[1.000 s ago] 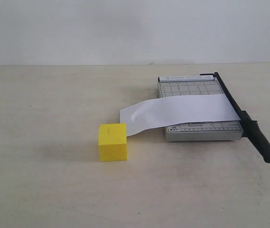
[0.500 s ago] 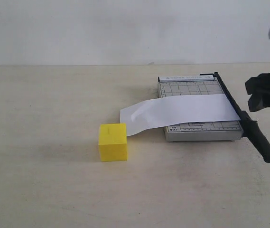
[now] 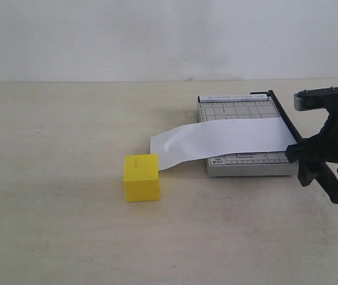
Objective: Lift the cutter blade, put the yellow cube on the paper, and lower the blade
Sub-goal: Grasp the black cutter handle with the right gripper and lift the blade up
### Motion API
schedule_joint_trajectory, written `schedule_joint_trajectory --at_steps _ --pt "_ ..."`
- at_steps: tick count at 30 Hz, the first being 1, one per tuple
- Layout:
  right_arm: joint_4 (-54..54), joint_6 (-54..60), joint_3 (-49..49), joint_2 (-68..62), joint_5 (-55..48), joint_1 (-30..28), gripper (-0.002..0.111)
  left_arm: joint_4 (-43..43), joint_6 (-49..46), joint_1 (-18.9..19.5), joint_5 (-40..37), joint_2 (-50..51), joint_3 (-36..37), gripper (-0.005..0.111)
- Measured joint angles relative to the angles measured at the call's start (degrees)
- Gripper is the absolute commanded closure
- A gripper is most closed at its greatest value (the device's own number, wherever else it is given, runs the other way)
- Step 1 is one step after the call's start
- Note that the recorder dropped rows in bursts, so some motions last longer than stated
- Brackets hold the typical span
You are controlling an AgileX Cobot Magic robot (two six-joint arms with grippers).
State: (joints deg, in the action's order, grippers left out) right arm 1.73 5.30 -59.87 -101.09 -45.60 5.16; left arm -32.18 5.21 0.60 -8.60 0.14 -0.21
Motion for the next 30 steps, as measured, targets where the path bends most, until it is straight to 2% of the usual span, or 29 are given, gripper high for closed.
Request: schedule_joint_trajectory --at_steps 2,6,8,9,27,30 --pt "0.0 0.12 0.0 -0.68 0.0 0.0 0.05 0.0 0.0 0.0 0.0 0.0 0.0 0.102" --pt "-0.18 1.39 0.0 -1.01 0.0 0.0 0.087 0.0 0.0 0.0 0.0 0.0 0.0 0.102" --pt "-0.62 1.65 0.0 -1.01 0.13 0.0 0.099 0.0 0.0 0.0 0.0 0.0 0.0 0.102" --pt "-0.51 1.13 0.0 -1.01 0.13 0.0 0.102 0.0 0.0 0.0 0.0 0.0 0.0 0.102" --pt "-0.28 0.32 1.19 9.83 3.3 0.0 0.102 0.0 0.0 0.0 0.0 0.0 0.0 0.102" --pt "-0.28 0.32 1.19 10.3 3.44 0.0 0.087 0.0 0.0 0.0 0.0 0.0 0.0 0.102"
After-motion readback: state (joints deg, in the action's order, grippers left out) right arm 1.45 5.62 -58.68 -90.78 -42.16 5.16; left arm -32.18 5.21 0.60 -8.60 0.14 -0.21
